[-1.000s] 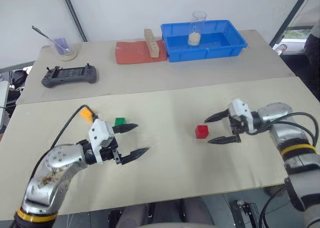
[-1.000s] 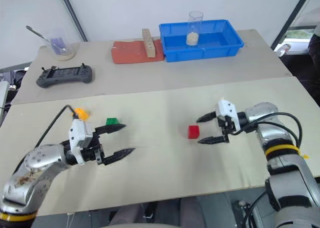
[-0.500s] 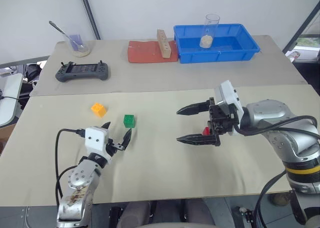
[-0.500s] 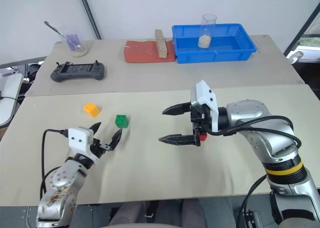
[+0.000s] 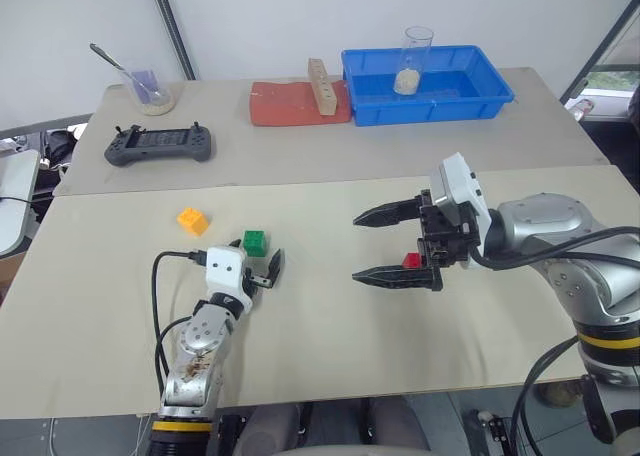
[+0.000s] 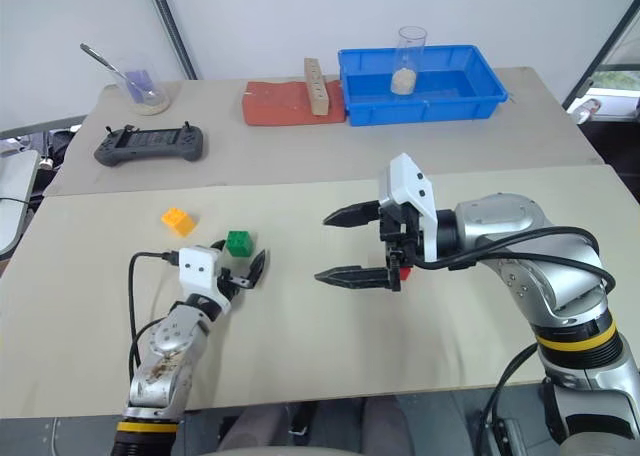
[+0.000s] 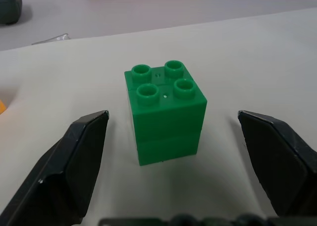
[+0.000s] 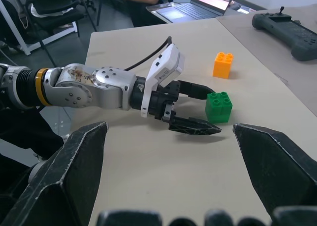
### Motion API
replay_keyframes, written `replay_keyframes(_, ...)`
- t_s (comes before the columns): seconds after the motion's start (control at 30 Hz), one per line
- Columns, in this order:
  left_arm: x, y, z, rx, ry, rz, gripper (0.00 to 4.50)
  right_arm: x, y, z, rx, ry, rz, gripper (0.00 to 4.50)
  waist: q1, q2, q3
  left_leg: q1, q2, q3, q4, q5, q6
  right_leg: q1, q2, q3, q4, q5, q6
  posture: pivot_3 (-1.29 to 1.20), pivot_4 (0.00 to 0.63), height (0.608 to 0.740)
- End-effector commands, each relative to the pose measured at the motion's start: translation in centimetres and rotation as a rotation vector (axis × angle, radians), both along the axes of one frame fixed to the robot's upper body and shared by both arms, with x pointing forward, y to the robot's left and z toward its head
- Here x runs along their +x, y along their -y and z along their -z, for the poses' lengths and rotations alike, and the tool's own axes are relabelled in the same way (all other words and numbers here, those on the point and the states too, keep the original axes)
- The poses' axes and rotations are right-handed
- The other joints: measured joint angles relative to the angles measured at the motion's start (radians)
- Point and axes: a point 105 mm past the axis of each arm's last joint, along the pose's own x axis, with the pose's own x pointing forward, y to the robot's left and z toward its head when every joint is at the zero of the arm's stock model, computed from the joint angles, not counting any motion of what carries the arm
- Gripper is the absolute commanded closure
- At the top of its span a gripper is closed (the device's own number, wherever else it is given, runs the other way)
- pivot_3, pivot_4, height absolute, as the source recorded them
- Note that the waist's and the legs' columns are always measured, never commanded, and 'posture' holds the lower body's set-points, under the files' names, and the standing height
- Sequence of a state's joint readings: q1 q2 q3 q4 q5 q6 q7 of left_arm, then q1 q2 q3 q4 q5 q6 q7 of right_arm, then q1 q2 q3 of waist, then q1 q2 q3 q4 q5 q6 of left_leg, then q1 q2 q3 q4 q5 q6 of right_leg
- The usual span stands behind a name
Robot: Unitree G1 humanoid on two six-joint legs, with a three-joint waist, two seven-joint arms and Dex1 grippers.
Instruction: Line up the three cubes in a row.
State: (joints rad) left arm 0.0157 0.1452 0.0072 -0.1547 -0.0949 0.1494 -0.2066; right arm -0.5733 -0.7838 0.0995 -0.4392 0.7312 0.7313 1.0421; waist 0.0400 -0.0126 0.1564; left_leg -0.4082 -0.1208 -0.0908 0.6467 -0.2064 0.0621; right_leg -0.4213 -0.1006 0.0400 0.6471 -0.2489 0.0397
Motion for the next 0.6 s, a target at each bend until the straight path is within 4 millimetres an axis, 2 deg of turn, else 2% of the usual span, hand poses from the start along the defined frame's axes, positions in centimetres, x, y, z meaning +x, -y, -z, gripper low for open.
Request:
replay_keyframes(0.03, 0.0, -0.2, -0.7, -0.001, 0.036, -0.028, 1.66, -0.2, -0.4, -2.1, 0.036, 0.083, -0.006, 0.0, 0.0, 0.0, 0.0, 0.0, 0.0, 0.0, 0.0, 0.0, 0.0, 0.0, 0.0, 0.0, 0.0, 0.0, 0.0, 0.0, 0.15, 0.74)
replay_keyframes(0.13, 0.2, -0.5, -0.8, 0.002, 0.039, -0.038, 3.14, 0.0, -1.0, -3.0, 0.069, 0.117, 0.012, 0.0, 0.0, 0.0, 0.0, 0.0, 0.0, 0.0, 0.0, 0.0, 0.0, 0.0, 0.001, 0.0, 0.0, 0.0, 0.0, 0.0, 0.15, 0.74)
replay_keyframes(0.33, 0.4, -0.5, -1.3, 0.029, 0.049, 0.011, 3.21, 0.2, -1.3, -3.5, 0.099, 0.128, 0.033, 0.0, 0.001, 0.0, 0.0, 0.0, 0.0, 0.0, 0.0, 0.0, 0.0, 0.0, 0.002, 0.0, 0.0, 0.0, 0.0, 0.0, 0.15, 0.74)
replay_keyframes(0.43, 0.7, 0.0, -2.9, 0.152, 0.105, 0.214, 3.21, 0.4, 0.0, -2.5, 0.069, 0.123, 0.075, 0.0, 0.004, 0.0, 0.0, 0.0, 0.0, 0.0, 0.0, 0.0, 0.0, 0.0, 0.002, 0.0, 0.0, 0.0, 0.0, 0.0, 0.15, 0.74)
replay_keyframes(0.53, 0.6, 0.8, -4.2, 0.158, 0.112, 0.419, 3.21, 0.1, 1.1, -1.8, 0.04, 0.112, 0.094, 0.0, 0.004, 0.0, 0.0, 0.0, 0.0, 0.0, 0.0, 0.0, 0.0, 0.0, 0.001, 0.0, 0.0, 0.0, 0.0, 0.0, 0.15, 0.74)
replay_keyframes(0.6, 0.5, 2.2, -5.4, 0.165, 0.098, 0.646, 3.21, -0.5, 2.1, -0.9, -0.005, 0.092, 0.1, 0.0, 0.004, 0.0, 0.0, 0.0, 0.0, 0.0, 0.0, 0.0, 0.0, 0.0, 0.001, 0.0, 0.0, 0.0, 0.0, 0.0, 0.15, 0.74)
